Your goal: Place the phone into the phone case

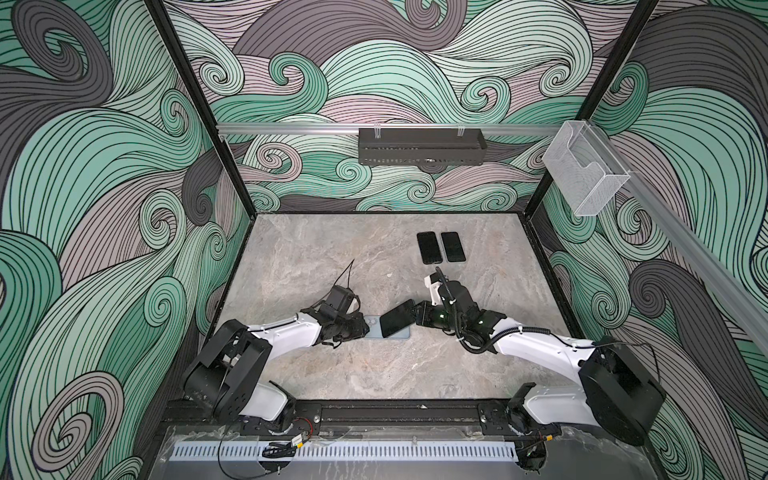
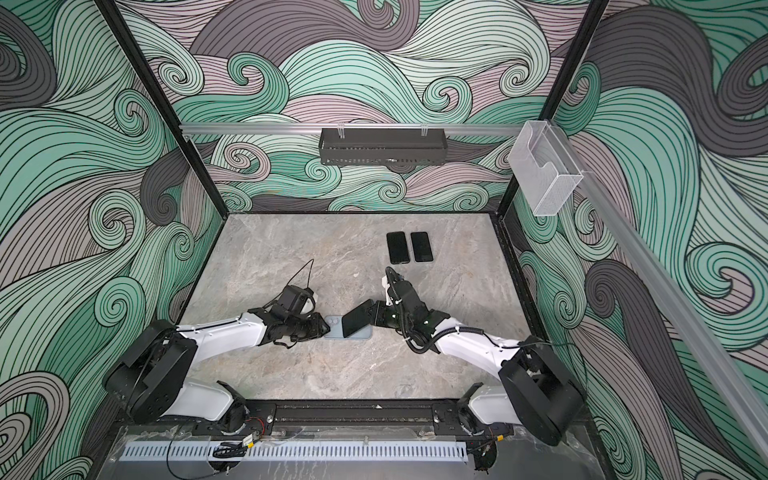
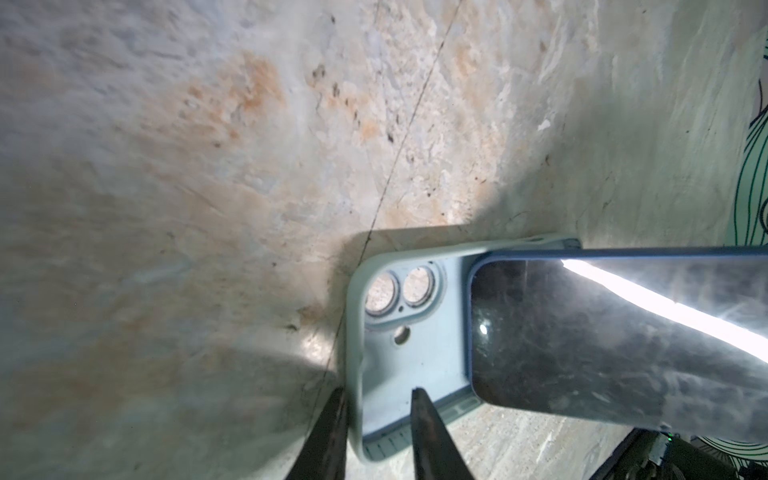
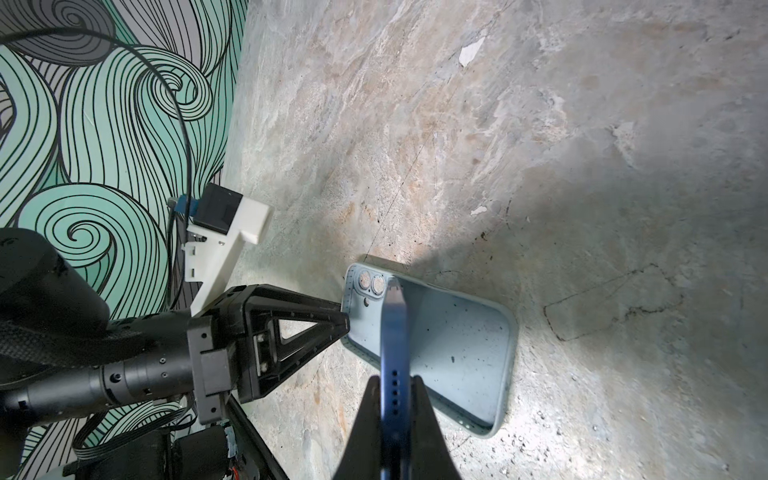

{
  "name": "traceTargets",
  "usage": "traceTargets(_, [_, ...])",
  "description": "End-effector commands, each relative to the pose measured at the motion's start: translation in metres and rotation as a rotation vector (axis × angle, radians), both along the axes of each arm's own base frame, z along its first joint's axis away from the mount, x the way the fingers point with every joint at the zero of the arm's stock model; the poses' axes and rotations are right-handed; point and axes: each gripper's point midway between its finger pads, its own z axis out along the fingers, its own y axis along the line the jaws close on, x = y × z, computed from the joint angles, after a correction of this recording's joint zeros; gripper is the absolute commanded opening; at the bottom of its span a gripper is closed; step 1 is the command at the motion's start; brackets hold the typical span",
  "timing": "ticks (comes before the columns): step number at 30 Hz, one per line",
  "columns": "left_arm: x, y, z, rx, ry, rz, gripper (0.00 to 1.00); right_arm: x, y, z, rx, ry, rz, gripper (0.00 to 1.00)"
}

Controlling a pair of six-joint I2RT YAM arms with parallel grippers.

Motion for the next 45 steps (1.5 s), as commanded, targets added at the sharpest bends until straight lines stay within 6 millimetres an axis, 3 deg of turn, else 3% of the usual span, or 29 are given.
traceTargets(1, [0.008,-0.011,0.010,-0.058,-0.015,-0.005,0.26,0.004,0.003,0.003,0.037,-0.016,-0.023,0.00])
traceTargets(21, [0.011,-0.018,0.010,-0.100,-0.008,0.006,0.26,0.006,0.013,-0.009,0.051,0.020,-0.006,0.00])
traceTargets(27, [0.016,-0.018,0.010,-0.096,-0.019,0.017,0.41,0.007,0.015,-0.017,0.043,0.047,-0.007,0.00])
traceTargets(45, [0.019,-0.014,0.007,-0.075,-0.032,0.032,0.44,0.001,0.021,-0.046,0.034,0.164,0.001,0.00])
